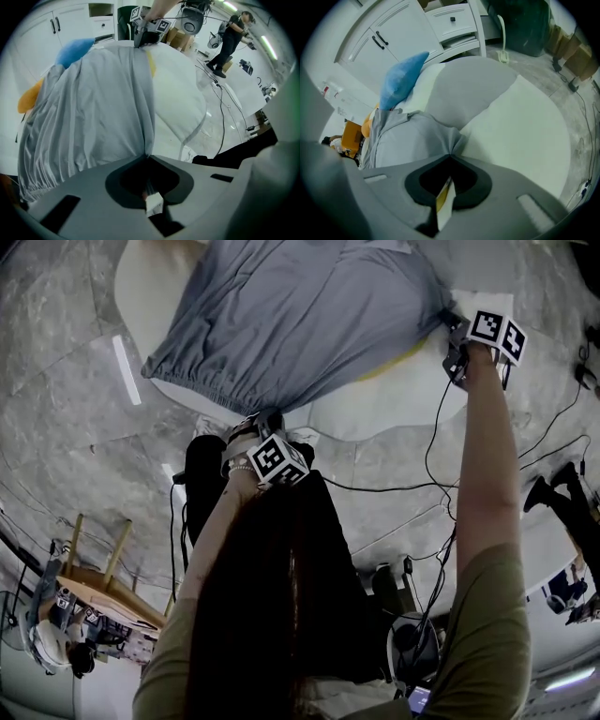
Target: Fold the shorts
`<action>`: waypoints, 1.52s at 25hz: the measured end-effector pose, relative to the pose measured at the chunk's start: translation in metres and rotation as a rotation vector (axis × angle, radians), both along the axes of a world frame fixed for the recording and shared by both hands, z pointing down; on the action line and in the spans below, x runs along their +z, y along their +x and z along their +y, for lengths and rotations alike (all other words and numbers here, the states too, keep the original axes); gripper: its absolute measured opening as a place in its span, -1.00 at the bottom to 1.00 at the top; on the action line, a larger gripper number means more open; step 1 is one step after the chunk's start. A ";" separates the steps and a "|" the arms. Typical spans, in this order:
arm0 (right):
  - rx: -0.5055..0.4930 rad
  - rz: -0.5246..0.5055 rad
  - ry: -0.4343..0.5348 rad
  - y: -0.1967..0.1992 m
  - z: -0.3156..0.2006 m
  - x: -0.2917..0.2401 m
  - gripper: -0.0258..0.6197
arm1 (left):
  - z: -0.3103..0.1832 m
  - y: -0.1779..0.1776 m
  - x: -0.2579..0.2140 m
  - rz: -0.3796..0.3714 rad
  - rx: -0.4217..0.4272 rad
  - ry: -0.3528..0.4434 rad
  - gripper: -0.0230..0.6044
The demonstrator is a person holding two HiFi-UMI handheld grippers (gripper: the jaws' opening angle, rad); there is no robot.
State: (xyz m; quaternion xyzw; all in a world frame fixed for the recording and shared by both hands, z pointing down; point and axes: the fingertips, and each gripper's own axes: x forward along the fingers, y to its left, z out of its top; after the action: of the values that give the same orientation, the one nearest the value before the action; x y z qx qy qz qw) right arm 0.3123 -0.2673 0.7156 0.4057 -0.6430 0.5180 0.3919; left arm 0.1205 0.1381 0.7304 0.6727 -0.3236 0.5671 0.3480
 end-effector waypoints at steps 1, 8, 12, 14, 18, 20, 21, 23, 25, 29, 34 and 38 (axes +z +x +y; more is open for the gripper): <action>0.008 -0.015 0.002 -0.001 -0.001 -0.005 -0.91 | 0.000 0.000 -0.001 0.006 -0.004 0.000 -0.85; 0.075 -0.120 0.031 -0.010 -0.005 -0.058 -0.91 | 0.003 -0.007 -0.044 0.085 -0.153 0.068 -0.87; 0.086 -0.160 0.055 -0.025 -0.018 -0.098 -0.91 | -0.005 -0.026 -0.088 0.151 -0.317 0.125 -0.87; 0.075 -0.176 0.071 -0.043 -0.031 -0.118 -0.91 | -0.013 -0.042 -0.105 0.169 -0.380 0.159 -0.87; 0.029 -0.201 0.101 -0.097 -0.057 -0.151 -0.91 | -0.029 -0.083 -0.127 0.191 -0.462 0.195 -0.87; 0.007 -0.216 0.116 -0.132 -0.066 -0.162 -0.91 | -0.036 -0.108 -0.132 0.199 -0.503 0.206 -0.87; -0.007 -0.225 0.123 -0.150 -0.071 -0.165 -0.91 | -0.039 -0.120 -0.132 0.200 -0.521 0.208 -0.87; -0.042 -0.237 0.135 -0.188 -0.079 -0.169 -0.91 | -0.043 -0.145 -0.130 0.202 -0.558 0.206 -0.87; -0.071 -0.245 0.140 -0.224 -0.084 -0.169 -0.91 | -0.044 -0.167 -0.126 0.200 -0.595 0.195 -0.87; -0.099 -0.245 0.137 -0.288 -0.090 -0.158 -0.91 | -0.042 -0.202 -0.113 0.177 -0.625 0.175 -0.87; -0.126 -0.223 0.139 -0.353 -0.090 -0.131 -0.91 | -0.038 -0.239 -0.089 0.159 -0.655 0.131 -0.87; -0.156 -0.186 0.145 -0.386 -0.084 -0.109 -0.91 | -0.036 -0.268 -0.069 0.161 -0.702 0.083 -0.87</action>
State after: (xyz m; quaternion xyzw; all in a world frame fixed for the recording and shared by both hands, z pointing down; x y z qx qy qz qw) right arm -0.0737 -0.3512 0.6067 0.3321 -0.7420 0.4733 0.3393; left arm -0.1480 0.1020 0.6614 0.5765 -0.5293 0.3447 0.5183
